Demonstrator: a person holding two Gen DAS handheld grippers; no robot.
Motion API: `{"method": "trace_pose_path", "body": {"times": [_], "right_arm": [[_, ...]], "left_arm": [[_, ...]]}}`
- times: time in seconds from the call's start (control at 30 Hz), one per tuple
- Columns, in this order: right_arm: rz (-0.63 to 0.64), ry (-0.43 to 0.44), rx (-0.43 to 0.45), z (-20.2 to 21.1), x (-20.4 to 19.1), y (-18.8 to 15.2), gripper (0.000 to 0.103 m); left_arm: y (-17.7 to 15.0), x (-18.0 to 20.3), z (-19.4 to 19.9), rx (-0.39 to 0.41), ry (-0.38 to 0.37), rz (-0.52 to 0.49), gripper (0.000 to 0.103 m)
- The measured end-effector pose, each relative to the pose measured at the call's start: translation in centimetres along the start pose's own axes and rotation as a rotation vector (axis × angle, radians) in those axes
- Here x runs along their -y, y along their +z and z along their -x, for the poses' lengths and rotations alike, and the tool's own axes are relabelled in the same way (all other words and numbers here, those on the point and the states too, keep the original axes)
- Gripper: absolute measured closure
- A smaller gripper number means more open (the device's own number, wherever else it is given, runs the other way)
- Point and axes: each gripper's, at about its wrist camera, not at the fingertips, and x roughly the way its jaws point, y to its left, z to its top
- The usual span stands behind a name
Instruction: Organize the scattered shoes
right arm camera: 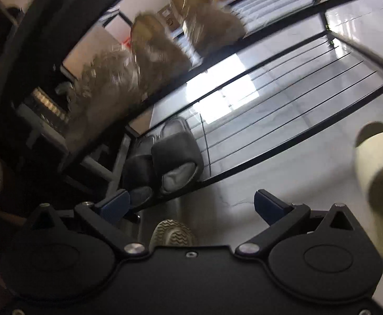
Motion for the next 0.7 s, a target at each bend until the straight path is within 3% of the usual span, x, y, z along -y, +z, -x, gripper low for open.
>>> {"method": "trace_pose_path", "body": {"times": [0.07,0.13,0.2,0.27,0.4,0.7], "right_arm": [[-0.007,0.005,-0.061,-1.7,0.4,-0.3,0.000],[-0.014,0.010,-0.121,-3.5,0.8,-0.6,0.000],[-0.020,0.016,-0.182,-5.2,1.2,-1.0,0.000],[-0.027,0.021,-0.243,-7.0,1.6,-1.3,0.000],[-0.024,-0.009,-0.238,-7.2,2.0,-1.2,0.000],[0.009,0.044,-0.218,-7.5,1.9,-1.1,0.000]], "left_arm": [[-0.1,0.0,-0.2,-0.005,0.007,-0.015,0.085],[-0.1,0.5,-0.1,-0.009,0.023,-0.066,0.074],[0.0,0.8,0.2,-0.008,0.027,-0.107,0.044],[-0.1,0.9,1.0,0.008,0.052,-0.128,0.029],[-0.2,0.7,2.6,0.014,0.068,-0.110,0.027],[1.3,-0.6,4.5,-0.011,0.092,-0.053,0.024]]}}
